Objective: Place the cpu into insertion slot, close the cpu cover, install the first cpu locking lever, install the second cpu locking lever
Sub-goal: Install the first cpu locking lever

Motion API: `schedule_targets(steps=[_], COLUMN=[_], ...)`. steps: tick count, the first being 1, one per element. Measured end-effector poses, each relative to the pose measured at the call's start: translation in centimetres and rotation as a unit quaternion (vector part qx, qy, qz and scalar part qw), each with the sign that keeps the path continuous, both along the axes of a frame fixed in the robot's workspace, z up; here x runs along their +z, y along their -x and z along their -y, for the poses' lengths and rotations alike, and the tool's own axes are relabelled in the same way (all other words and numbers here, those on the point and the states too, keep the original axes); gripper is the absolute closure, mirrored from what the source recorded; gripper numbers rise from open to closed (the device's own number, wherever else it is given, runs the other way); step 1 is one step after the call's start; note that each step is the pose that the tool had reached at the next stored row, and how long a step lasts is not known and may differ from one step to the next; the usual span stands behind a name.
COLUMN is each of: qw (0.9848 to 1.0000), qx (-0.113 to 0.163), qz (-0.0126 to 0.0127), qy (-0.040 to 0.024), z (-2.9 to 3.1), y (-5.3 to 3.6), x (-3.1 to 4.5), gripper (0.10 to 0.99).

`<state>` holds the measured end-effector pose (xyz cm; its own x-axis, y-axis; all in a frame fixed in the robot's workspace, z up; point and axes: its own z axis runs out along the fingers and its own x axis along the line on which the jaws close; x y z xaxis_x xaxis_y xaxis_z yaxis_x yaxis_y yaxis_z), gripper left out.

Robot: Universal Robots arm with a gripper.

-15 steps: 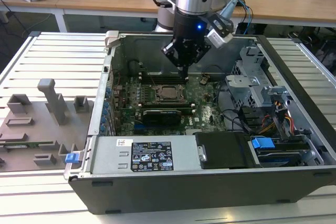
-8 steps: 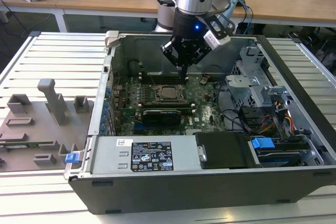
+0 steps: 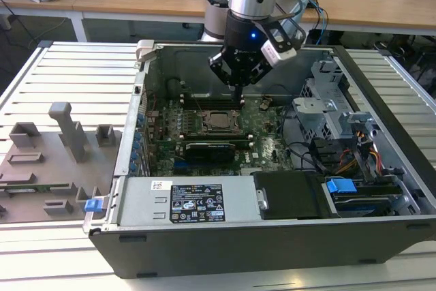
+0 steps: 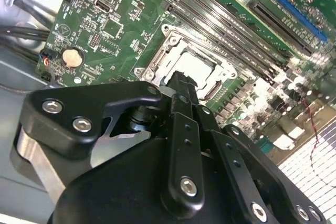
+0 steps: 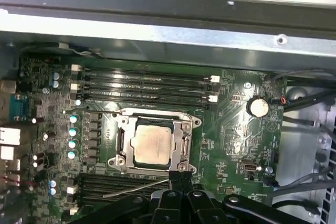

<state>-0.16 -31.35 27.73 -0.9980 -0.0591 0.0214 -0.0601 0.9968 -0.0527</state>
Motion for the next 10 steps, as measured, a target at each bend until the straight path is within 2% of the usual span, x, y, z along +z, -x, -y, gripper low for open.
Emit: schedule_targets(steps=[10], qw=[0.9991], qx=[-0.042], qz=[0.0], qy=[0.0], z=[0.0], y=[0.0], x=[-0.01], gripper=[0.98])
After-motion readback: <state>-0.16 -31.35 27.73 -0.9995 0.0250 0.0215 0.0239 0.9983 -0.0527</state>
